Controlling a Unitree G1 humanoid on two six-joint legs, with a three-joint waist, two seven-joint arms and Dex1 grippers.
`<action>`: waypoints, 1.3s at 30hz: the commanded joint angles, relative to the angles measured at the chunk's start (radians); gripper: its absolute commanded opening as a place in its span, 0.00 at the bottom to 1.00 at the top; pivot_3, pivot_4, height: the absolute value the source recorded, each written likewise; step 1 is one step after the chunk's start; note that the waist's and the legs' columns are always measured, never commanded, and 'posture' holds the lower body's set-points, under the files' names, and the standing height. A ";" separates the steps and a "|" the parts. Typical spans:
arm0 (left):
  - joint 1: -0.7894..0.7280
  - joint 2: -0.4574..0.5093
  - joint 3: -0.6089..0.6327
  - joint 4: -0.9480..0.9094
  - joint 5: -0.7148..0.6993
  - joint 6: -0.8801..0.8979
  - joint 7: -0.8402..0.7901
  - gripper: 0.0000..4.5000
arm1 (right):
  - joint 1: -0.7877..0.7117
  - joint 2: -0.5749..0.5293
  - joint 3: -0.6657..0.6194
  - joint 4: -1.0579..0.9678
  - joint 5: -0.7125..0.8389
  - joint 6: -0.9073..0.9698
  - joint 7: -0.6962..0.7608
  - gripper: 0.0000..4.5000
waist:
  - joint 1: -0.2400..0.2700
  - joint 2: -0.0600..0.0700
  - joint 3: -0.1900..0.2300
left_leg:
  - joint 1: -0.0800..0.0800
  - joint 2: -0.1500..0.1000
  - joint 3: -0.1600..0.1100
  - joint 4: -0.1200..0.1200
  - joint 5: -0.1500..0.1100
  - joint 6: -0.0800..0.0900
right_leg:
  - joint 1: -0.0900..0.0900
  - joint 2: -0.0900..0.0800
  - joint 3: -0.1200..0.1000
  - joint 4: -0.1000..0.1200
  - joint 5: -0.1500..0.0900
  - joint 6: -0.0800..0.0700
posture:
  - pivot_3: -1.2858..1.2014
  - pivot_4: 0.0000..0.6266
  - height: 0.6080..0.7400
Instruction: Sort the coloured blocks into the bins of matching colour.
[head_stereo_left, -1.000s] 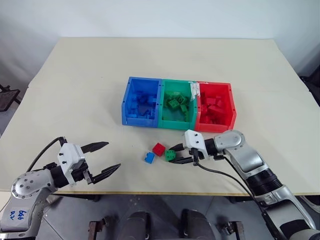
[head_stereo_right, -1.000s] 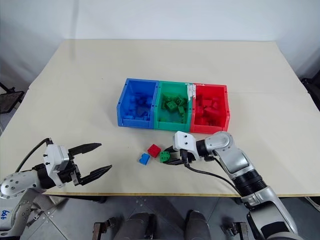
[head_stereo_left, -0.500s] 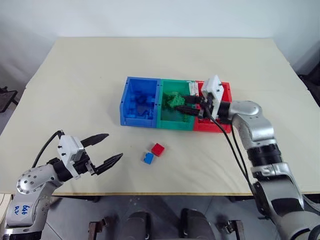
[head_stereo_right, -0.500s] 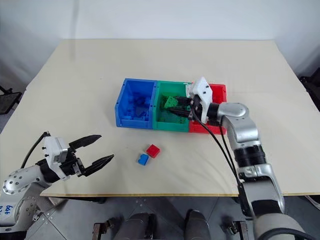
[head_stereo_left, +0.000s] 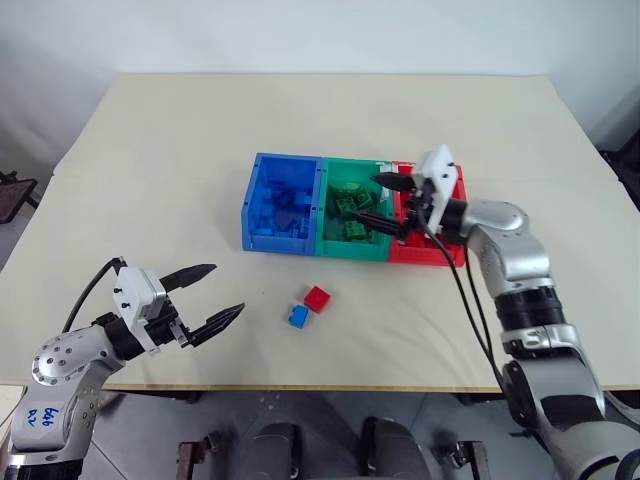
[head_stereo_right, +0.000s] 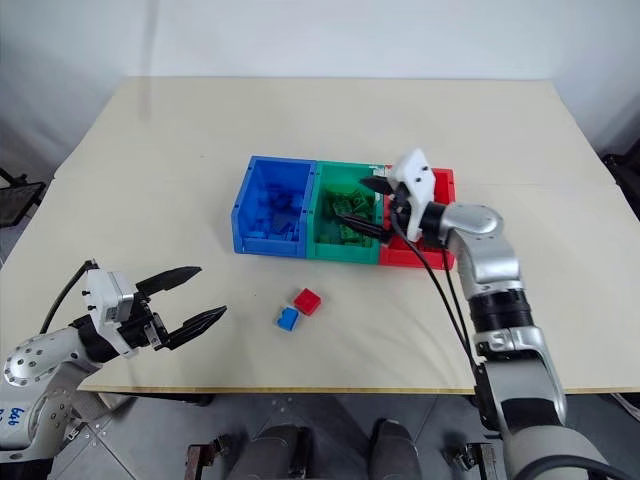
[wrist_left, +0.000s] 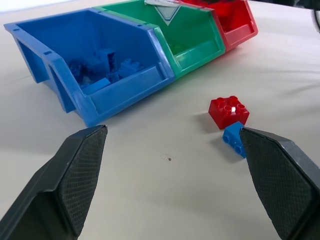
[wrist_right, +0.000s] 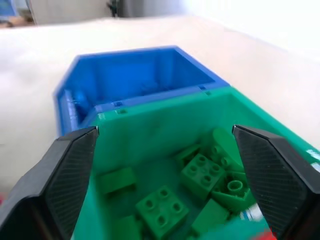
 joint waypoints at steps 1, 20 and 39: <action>-0.002 0.036 0.007 0.016 0.017 -0.014 -0.028 1.00 | 0.102 -0.077 -0.094 -0.099 0.109 -0.065 0.153 1.00 | 0.000 0.000 0.000 | 0.000 0.000 0.000 0.000 0.000 0.000 | 0.001 0.000 0.000 0.000 0.000 0.000 | 0.52 0.24 1.00; -0.401 0.135 -0.338 -0.060 0.067 0.527 0.068 1.00 | 0.586 -0.262 -0.222 -0.301 0.196 -0.142 0.306 1.00 | 0.023 0.000 0.000 | 0.004 0.002 0.004 0.004 0.000 0.000 | 0.005 0.000 0.001 0.000 0.000 0.001 | 0.52 0.24 1.00; -0.747 -0.103 -0.667 -0.040 0.138 1.035 0.344 0.91 | 0.751 -0.229 -0.228 -0.517 0.220 -0.126 0.172 1.00 | 0.025 -0.001 0.000 | 0.004 0.002 0.002 0.007 0.000 0.001 | 0.007 0.001 0.001 -0.001 0.001 0.001 | 0.52 0.24 1.00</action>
